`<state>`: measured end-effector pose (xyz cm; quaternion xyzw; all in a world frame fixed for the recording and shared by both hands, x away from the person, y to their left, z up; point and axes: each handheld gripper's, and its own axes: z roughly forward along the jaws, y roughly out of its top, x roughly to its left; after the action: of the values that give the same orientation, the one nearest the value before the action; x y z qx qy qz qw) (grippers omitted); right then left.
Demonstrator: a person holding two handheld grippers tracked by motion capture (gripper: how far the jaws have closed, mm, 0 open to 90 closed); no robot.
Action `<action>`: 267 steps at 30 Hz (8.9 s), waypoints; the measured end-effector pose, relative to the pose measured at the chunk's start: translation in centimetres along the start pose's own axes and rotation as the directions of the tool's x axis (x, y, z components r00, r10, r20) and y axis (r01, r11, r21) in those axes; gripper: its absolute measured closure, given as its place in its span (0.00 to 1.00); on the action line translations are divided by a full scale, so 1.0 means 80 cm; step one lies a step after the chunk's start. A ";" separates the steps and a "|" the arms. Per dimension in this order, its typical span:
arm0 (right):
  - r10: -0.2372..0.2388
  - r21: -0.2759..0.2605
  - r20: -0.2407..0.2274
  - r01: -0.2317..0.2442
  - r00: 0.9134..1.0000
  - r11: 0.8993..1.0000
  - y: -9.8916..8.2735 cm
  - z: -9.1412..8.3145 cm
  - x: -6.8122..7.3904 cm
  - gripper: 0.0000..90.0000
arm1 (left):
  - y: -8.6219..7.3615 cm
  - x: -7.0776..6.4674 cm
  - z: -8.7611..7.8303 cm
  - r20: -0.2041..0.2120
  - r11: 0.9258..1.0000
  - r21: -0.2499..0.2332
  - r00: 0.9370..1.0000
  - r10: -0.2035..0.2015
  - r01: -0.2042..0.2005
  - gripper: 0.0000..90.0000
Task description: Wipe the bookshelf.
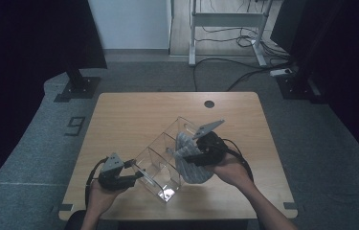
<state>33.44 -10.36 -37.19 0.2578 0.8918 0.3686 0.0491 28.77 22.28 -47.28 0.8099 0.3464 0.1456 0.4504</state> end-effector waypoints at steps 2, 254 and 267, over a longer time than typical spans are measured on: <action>-0.005 0.005 -0.001 0.005 1.000 1.000 0.009 0.006 0.001 0.69 | 0.000 0.000 0.000 0.000 1.000 0.000 1.000 0.000 0.000 0.47; -0.146 0.154 -0.049 0.152 0.988 0.976 0.135 0.139 0.049 0.68 | -0.081 0.089 0.038 -0.122 0.967 0.253 0.993 0.001 0.030 0.00; -0.140 0.134 -0.060 0.147 0.988 0.980 0.101 0.109 0.050 0.67 | -0.081 0.089 0.038 -0.127 0.966 0.255 0.992 0.001 0.031 0.00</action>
<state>35.84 1.99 -37.58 0.1861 0.9324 0.3077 0.0353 32.77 27.61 -54.87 0.8479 0.3962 0.1468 0.3203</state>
